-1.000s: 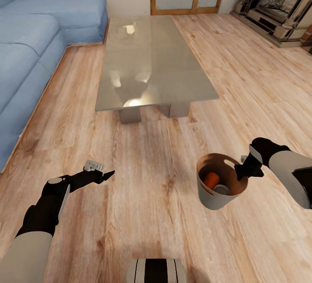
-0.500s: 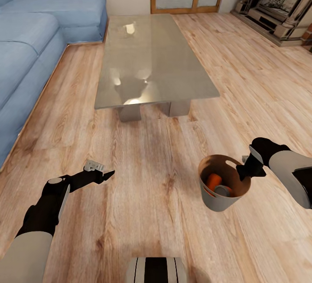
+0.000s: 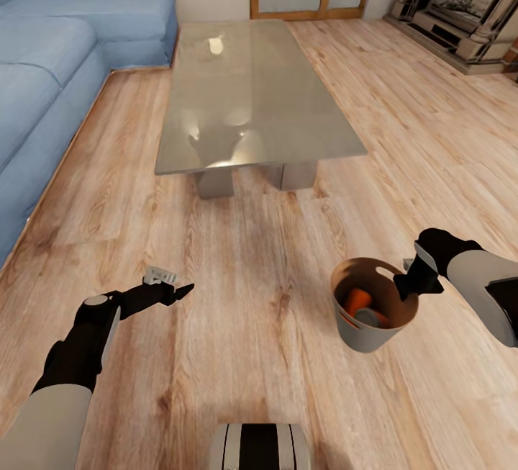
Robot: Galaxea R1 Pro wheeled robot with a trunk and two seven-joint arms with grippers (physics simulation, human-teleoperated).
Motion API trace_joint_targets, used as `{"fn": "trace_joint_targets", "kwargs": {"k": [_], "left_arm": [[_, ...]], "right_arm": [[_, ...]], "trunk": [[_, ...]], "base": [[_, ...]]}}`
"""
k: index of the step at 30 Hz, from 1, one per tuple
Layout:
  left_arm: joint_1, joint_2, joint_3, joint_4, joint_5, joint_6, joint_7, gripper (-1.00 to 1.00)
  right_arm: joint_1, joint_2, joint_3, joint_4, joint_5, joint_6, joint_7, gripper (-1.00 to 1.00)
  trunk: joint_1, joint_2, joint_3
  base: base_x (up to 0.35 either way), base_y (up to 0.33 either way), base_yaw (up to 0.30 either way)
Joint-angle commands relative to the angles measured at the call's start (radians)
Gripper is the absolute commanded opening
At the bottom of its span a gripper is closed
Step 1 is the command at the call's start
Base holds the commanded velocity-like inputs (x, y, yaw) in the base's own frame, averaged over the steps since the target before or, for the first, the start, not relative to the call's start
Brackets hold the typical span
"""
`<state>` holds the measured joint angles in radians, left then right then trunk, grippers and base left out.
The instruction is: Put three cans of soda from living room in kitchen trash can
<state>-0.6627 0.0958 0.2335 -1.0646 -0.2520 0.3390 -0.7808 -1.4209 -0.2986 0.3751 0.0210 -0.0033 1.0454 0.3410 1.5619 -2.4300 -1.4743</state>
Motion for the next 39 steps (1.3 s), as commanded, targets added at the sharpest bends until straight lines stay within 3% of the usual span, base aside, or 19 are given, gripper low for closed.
{"fn": "trace_joint_targets", "kwargs": {"k": [1, 4, 13, 19, 23, 29, 39], "left_arm": [[0.000, 0.000, 0.000, 0.000, 0.000, 0.000, 0.000, 1.00], [0.000, -0.001, 0.000, 0.000, 0.000, 0.001, 0.000, 1.00], [0.000, -0.001, 0.001, -0.002, 0.003, 0.001, -0.003, 1.00], [0.000, -0.001, 0.000, -0.001, 0.001, 0.001, -0.001, 1.00], [0.000, -0.001, -0.001, -0.001, 0.001, 0.001, 0.000, 1.00], [0.000, -0.001, 0.000, -0.001, 0.002, 0.002, -0.001, 1.00], [0.000, -0.002, -0.002, 0.000, 0.001, 0.002, 0.000, 1.00]], "right_arm": [[0.000, -0.001, -0.005, 0.000, -0.010, 0.002, 0.001, -1.00], [0.000, -0.001, -0.005, 0.000, -0.010, 0.002, 0.001, -1.00], [0.000, 0.002, -0.005, 0.000, -0.010, 0.002, 0.001, -1.00], [0.000, 0.003, -0.005, 0.000, -0.010, 0.002, 0.001, -1.00], [0.000, 0.002, -0.005, 0.000, -0.011, 0.002, 0.001, -1.00], [0.000, 0.000, -0.005, 0.000, -0.011, 0.002, 0.001, -1.00], [0.000, 0.002, -0.005, -0.001, -0.009, 0.002, 0.001, -1.00]], "trunk": [[0.004, -0.007, -0.003], [0.015, -0.028, -0.013], [0.015, -0.028, -0.013], [0.038, -0.070, -0.031], [0.040, -0.071, -0.047], [0.040, -0.071, -0.047], [0.044, -0.073, -0.085]], "base": [[0.000, 0.000, 0.000], [0.000, 0.000, 0.000], [0.000, 0.000, 0.000], [0.000, 0.000, 0.000], [0.000, 0.000, 0.000], [0.000, 0.000, 0.000], [0.000, 0.000, 0.000]]}}
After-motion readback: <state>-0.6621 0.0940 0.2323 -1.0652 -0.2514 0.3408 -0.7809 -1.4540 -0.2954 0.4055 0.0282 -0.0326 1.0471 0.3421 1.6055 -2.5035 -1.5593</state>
